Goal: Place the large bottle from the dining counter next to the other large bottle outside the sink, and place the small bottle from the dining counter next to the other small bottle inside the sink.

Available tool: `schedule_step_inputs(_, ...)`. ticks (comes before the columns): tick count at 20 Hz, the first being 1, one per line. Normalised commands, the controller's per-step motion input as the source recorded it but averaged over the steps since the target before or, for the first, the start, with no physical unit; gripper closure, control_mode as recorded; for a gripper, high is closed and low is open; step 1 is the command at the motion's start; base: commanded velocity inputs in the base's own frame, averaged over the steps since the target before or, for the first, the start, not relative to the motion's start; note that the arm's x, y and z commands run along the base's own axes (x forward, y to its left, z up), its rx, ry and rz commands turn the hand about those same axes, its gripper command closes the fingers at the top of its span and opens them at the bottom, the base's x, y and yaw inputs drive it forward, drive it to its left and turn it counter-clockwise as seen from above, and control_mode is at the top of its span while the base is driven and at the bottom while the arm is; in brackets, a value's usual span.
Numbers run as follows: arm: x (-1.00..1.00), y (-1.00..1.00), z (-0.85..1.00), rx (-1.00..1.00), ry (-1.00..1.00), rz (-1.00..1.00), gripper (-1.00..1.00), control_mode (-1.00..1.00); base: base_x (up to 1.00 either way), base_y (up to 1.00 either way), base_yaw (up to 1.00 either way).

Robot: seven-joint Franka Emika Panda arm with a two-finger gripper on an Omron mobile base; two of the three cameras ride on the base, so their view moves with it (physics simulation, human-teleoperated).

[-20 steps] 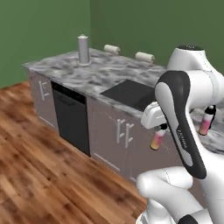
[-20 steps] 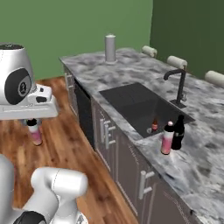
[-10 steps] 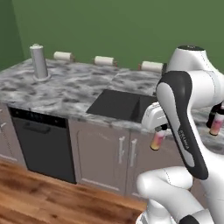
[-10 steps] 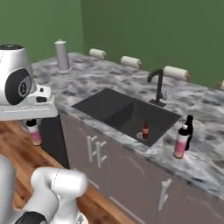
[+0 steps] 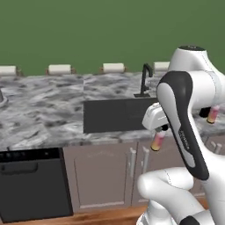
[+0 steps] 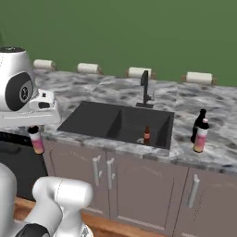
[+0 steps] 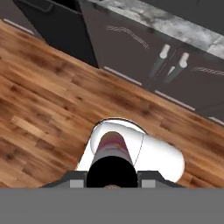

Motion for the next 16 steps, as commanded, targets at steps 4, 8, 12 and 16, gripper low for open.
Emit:
schedule_step_inputs(4, 0.00, 0.00, 0.00, 0.00, 0.00, 0.00, 1.00, 1.00, 0.50, 0.64, -0.67)
schedule_step_inputs(8, 0.00, 0.00, 0.00, 0.00, 0.00, 0.00, 1.00, 1.00, 0.18, 0.18, -0.23)
schedule_step_inputs(12, 0.00, 0.00, 0.00, 0.00, 0.00, 0.00, 1.00, 1.00, 0.09, -0.13, 0.00)
schedule_step_inputs(16, 0.00, 0.00, 0.00, 0.00, 0.00, 0.00, 1.00, 1.00, 0.14, -0.19, 0.00)
